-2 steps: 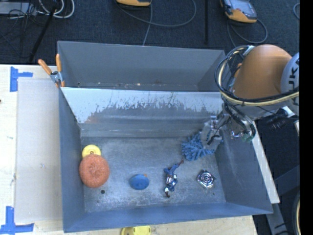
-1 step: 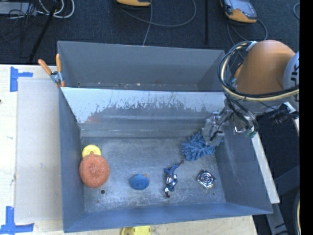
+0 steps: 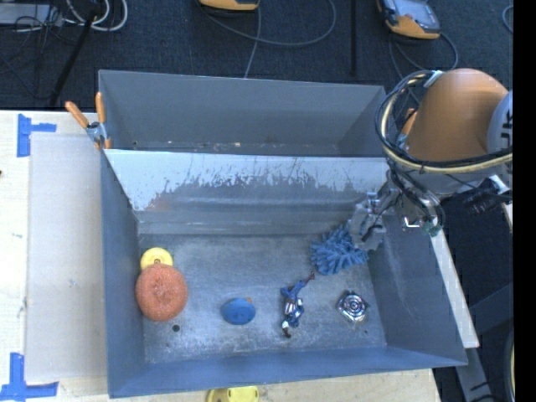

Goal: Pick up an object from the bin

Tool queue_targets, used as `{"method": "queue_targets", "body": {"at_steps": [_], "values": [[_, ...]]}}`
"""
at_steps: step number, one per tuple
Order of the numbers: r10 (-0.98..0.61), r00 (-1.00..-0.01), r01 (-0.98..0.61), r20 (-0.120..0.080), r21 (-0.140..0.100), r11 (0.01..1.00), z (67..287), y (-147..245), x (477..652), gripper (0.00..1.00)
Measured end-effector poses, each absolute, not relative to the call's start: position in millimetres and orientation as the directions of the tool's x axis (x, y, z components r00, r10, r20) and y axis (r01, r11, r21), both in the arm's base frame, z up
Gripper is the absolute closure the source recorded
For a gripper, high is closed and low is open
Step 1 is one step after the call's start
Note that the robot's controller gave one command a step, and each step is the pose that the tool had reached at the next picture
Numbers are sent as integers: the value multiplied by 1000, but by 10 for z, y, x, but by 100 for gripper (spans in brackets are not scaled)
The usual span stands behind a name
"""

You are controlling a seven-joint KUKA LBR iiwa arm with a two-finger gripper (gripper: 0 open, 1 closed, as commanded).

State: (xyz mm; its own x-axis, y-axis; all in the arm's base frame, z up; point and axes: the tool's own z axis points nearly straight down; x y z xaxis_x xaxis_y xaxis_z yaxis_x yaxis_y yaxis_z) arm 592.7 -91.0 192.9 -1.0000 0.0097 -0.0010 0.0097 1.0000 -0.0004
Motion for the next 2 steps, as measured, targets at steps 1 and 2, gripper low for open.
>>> {"method": "queue_targets", "body": {"at_steps": [1, 2], "values": [[25, -1000, 25, -2, 0, 1000, 1973, -729, 5976, 100], [37, -999, 37, -4, 1, 999, 1539, -719, 5981, 100]]}}
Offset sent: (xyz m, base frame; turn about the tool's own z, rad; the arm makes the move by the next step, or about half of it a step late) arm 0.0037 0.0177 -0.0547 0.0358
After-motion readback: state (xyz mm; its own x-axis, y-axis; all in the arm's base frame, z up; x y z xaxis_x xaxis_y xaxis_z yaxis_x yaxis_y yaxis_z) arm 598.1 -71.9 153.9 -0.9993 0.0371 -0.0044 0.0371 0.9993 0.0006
